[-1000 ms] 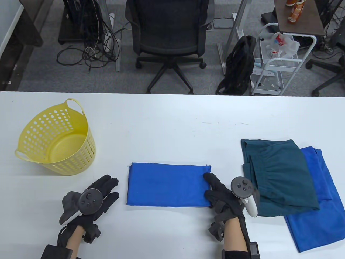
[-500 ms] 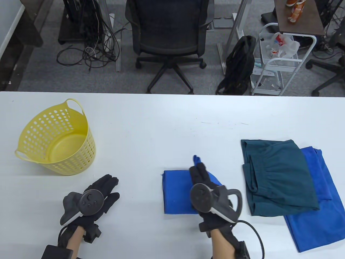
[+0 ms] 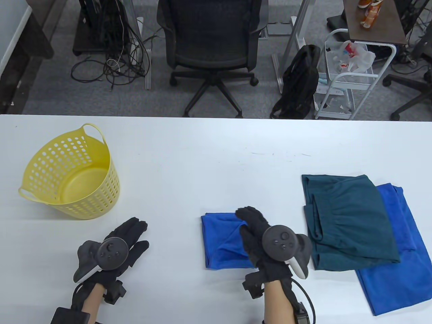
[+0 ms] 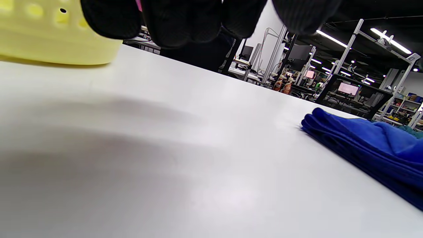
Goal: Fold and stack clothes and towels from laundry basket
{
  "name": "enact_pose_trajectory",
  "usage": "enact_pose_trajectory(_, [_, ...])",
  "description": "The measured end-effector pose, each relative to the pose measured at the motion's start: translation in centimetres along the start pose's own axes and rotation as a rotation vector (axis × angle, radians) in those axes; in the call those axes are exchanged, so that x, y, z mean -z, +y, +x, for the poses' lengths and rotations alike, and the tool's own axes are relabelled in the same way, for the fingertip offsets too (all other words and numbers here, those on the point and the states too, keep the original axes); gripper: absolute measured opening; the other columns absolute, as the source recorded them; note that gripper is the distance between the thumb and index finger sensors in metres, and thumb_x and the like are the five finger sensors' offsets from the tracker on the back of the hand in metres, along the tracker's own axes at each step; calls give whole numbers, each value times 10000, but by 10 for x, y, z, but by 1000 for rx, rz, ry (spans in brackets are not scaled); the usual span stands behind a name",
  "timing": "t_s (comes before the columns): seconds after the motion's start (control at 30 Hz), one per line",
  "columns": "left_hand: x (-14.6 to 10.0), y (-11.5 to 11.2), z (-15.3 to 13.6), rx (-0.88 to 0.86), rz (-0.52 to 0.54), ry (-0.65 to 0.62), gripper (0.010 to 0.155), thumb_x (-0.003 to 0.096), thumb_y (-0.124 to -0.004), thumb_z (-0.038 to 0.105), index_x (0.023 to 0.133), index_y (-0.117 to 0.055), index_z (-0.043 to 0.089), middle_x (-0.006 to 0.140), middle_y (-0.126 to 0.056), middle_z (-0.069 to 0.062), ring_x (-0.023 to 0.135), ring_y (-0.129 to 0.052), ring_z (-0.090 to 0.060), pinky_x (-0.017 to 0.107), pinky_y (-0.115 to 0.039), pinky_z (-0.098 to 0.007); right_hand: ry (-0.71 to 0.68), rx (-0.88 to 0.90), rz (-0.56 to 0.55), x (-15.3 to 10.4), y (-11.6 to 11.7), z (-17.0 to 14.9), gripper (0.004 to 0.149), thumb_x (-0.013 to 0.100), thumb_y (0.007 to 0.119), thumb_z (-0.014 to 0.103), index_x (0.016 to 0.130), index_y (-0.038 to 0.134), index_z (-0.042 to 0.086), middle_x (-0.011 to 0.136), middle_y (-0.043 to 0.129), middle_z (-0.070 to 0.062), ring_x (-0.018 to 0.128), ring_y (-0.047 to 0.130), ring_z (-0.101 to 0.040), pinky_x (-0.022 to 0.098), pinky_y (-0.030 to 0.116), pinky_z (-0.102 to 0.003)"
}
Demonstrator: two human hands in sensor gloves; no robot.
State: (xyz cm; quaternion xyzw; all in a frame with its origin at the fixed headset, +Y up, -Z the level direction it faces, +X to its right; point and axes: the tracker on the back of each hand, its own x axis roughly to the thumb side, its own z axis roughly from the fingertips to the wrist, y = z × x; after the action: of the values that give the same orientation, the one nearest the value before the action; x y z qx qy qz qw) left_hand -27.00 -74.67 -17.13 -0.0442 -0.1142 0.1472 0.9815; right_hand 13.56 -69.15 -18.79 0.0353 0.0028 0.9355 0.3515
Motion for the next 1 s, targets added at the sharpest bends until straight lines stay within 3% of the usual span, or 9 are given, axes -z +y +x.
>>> enact_pose_trajectory(0.13, [2, -5, 2, 22, -25, -5, 698, 563, -695, 536, 1174, -573, 221, 1232, -614, -172, 1074, -729, -416, 723, -689, -620, 278, -195, 262, 6, 17, -38, 517, 616, 777, 170, 1094, 636, 32, 1128, 568, -325, 861, 787, -471, 609, 703, -643])
enact_pose_trajectory(0.23, [9, -1, 25, -72, -12, -46, 675, 571, -712, 526, 1174, -581, 252, 1228, -623, -202, 1056, -746, -434, 715, -698, -618, 345, -229, 280, 7, 23, -50, 533, 627, 745, 162, 1118, 595, 16, 1135, 544, -340, 882, 765, -483, 620, 691, -650])
enact_pose_trajectory(0.33, [31, 1, 96, -121, -37, -218, 631, 568, -745, 502, 1153, -614, 304, 1231, -625, -188, 1065, -738, -426, 723, -689, -620, 343, -129, 282, 9, 22, -57, 524, 638, 717, 149, 1125, 581, 10, 1132, 544, -344, 883, 762, -491, 621, 687, -654])
enact_pose_trajectory(0.43, [63, -17, 188, -41, -170, -422, 576, 564, -761, 485, 1114, -646, 358, 1235, -623, -158, 1079, -728, -407, 732, -684, -617, 361, -124, 281, 9, 19, -61, 513, 645, 691, 141, 1128, 576, 9, 1134, 539, -347, 891, 754, -507, 623, 681, -663])
enact_pose_trajectory(0.53, [91, -51, 252, 117, -271, -472, 571, 532, -812, 463, 1080, -695, 347, 1229, -625, -141, 1079, -728, -395, 733, -682, -613, 370, -114, 248, 5, 12, -65, 512, 646, 687, 136, 1129, 575, 8, 1135, 541, -346, 890, 757, -510, 624, 678, -667])
enact_pose_trajectory(0.6, [103, -71, 271, 329, -360, -409, 660, 490, -841, 506, 1103, -669, 336, 1245, -594, -144, 1098, -701, -399, 746, -668, -618, 369, -107, 208, 1, 6, -66, 511, 646, 687, 135, 1128, 576, 5, 1133, 540, -350, 887, 758, -512, 623, 678, -668])
enact_pose_trajectory(0.67, [110, -82, 273, 435, -337, -392, 682, 448, -871, 528, 1072, -721, 297, 1231, -621, -121, 1087, -736, -376, 743, -682, -611, 365, -107, 185, -1, 2, -66, 512, 646, 688, 135, 1128, 575, 7, 1134, 539, -348, 888, 757, -512, 623, 677, -669])
enact_pose_trajectory(0.8, [113, -84, 259, 373, -323, -390, 567, 476, -879, 481, 1006, -783, 301, 1212, -640, -64, 1083, -756, -323, 738, -704, -586, 346, -85, 162, -1, 1, -66, 510, 646, 688, 139, 1126, 578, 6, 1130, 544, -348, 884, 762, -509, 621, 681, -665])
enact_pose_trajectory(1.0, [104, -56, 223, 50, -258, -348, 467, 564, -761, 458, 986, -770, 258, 1203, -652, -101, 1068, -754, -361, 735, -693, -593, 325, -83, 184, 1, 7, -63, 504, 651, 684, 153, 1122, 586, 6, 1128, 553, -345, 883, 765, -505, 621, 682, -663])
